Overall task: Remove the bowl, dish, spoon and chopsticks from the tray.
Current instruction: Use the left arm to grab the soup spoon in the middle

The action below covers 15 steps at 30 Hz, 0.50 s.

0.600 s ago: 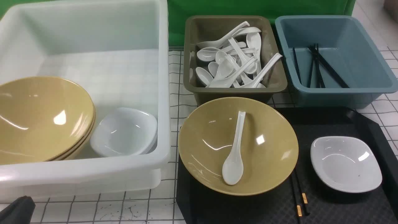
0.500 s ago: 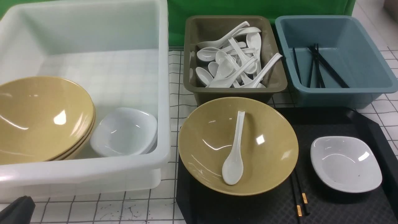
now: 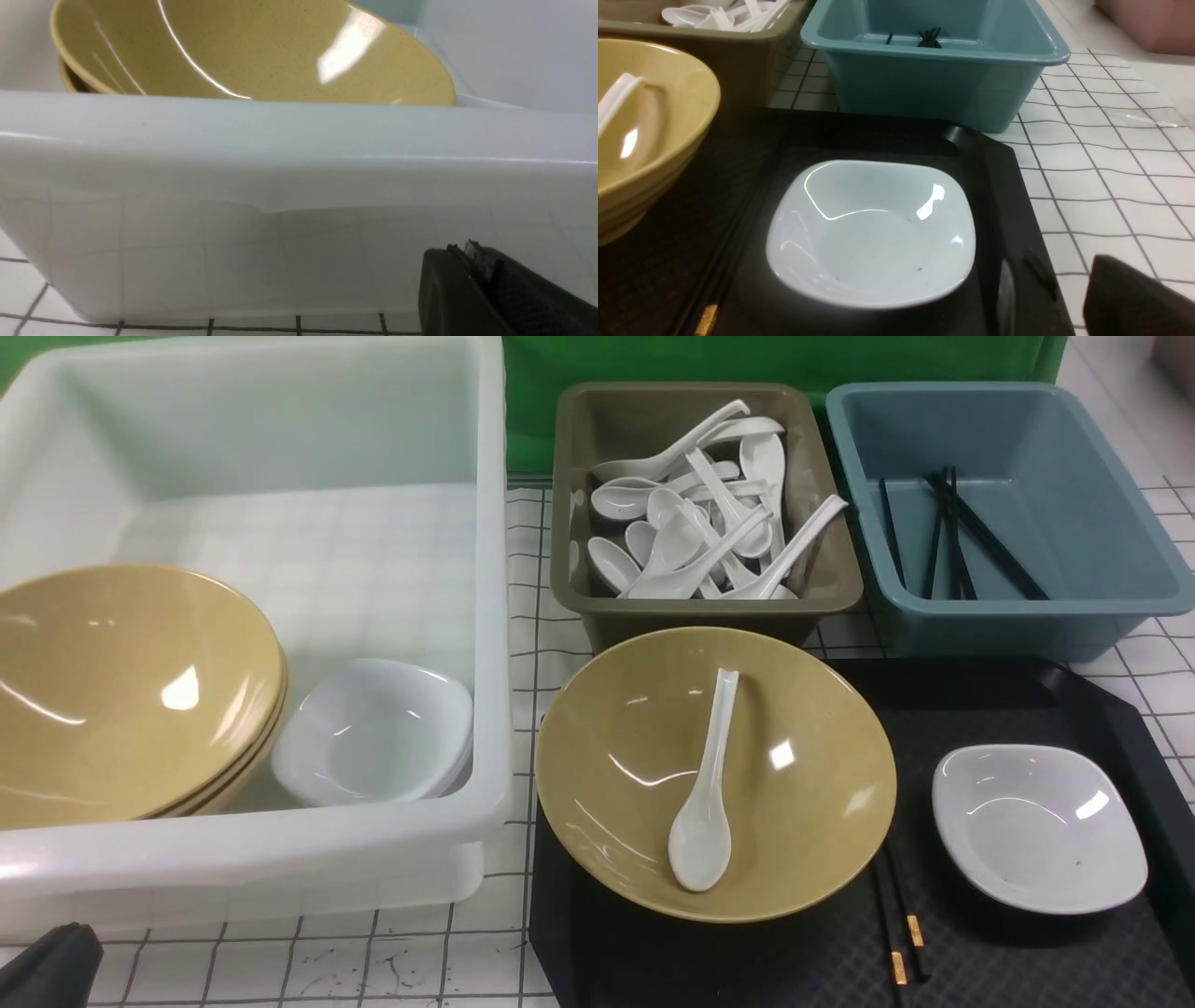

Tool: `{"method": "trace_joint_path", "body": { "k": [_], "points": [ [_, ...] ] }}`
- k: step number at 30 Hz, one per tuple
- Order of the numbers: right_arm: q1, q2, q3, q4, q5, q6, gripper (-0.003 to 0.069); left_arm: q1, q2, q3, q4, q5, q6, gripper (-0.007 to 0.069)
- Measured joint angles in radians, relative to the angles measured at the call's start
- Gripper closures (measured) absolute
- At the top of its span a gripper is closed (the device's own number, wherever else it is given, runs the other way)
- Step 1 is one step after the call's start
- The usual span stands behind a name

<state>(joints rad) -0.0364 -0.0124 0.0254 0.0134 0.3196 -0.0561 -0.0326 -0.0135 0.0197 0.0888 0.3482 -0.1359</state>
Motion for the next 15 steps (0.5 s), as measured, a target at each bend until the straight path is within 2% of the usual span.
{"method": "trace_joint_path", "body": {
  "k": [4, 15],
  "points": [
    [0.0, 0.0, 0.0, 0.0, 0.0, 0.0, 0.0423, -0.008, 0.0, 0.0, 0.063, 0.0, 0.01, 0.0631],
    [0.0, 0.0, 0.0, 0.0, -0.001, 0.0, 0.0423, -0.008, 0.0, 0.003, 0.082, -0.014, 0.001, 0.0631]
  ]
}}
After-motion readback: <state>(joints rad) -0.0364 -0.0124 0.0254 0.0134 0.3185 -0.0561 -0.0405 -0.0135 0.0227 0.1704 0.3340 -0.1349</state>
